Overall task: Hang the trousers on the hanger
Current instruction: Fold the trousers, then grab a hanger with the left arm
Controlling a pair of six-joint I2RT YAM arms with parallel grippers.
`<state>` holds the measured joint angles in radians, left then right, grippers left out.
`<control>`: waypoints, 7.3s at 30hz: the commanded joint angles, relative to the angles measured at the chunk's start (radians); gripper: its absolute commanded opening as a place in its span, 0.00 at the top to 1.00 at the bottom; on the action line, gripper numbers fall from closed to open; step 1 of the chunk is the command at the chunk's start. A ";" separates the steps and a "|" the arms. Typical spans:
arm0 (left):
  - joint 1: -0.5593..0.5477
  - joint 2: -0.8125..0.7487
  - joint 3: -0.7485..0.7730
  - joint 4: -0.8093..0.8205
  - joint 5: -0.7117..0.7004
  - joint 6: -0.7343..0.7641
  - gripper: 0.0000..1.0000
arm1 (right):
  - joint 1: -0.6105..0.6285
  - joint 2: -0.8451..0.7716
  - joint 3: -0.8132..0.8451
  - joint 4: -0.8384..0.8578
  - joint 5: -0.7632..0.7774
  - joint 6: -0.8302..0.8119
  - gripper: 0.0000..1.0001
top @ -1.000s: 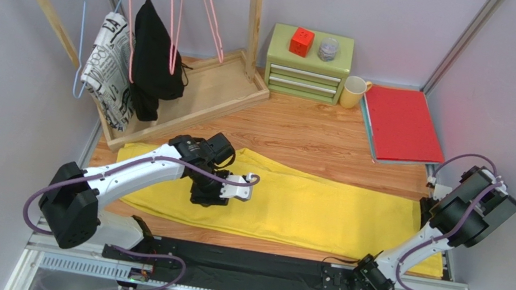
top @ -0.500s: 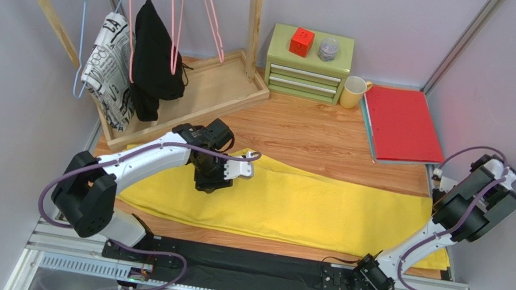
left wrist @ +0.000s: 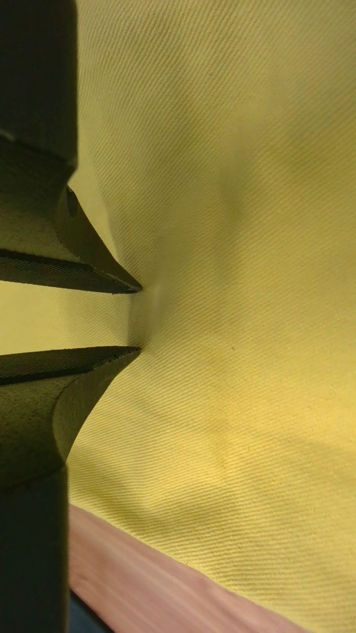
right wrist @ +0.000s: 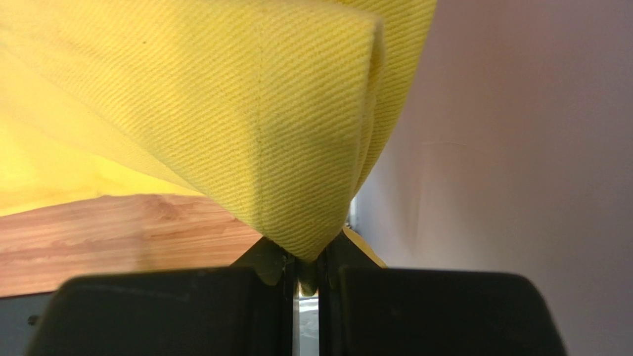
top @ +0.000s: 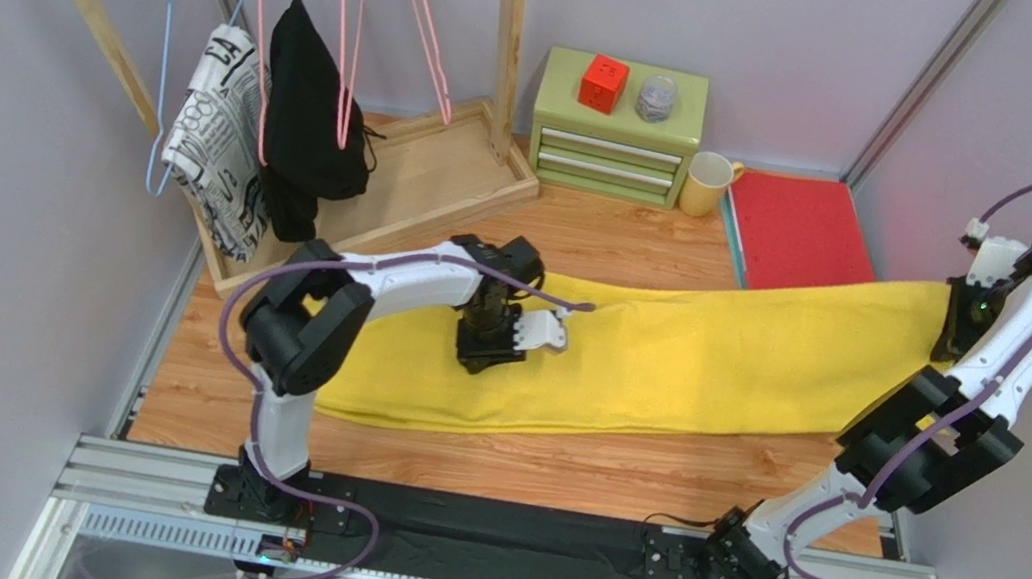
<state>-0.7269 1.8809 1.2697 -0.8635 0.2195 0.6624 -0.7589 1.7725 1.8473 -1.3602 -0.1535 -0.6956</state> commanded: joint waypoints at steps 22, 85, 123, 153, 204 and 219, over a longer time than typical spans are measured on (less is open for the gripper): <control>0.406 -0.611 -0.383 -0.085 0.176 0.069 0.58 | 0.602 -0.265 -0.181 -0.058 -0.607 0.420 1.00; 0.707 -0.555 -0.207 -0.140 0.239 -0.313 0.58 | 1.525 0.227 -0.215 1.110 -0.787 1.536 0.20; 0.215 -0.247 -0.090 -0.072 -0.004 0.125 0.44 | 0.983 -0.022 -0.582 0.291 -0.400 0.480 0.20; 0.187 -0.201 0.290 -0.046 0.195 -0.194 0.41 | 0.806 0.132 -0.093 0.227 -0.276 0.252 0.07; 0.503 -0.209 0.836 0.478 -0.621 -0.715 0.48 | 0.796 -0.245 -0.062 0.558 -0.403 0.739 0.00; 0.538 -0.181 0.774 0.503 -0.572 -0.745 0.50 | 0.797 -0.234 -0.062 0.553 -0.394 0.728 0.03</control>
<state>-0.2012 1.7149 2.0583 -0.4141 -0.3748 -0.0669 0.0425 1.5326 1.7802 -0.8127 -0.5575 0.0471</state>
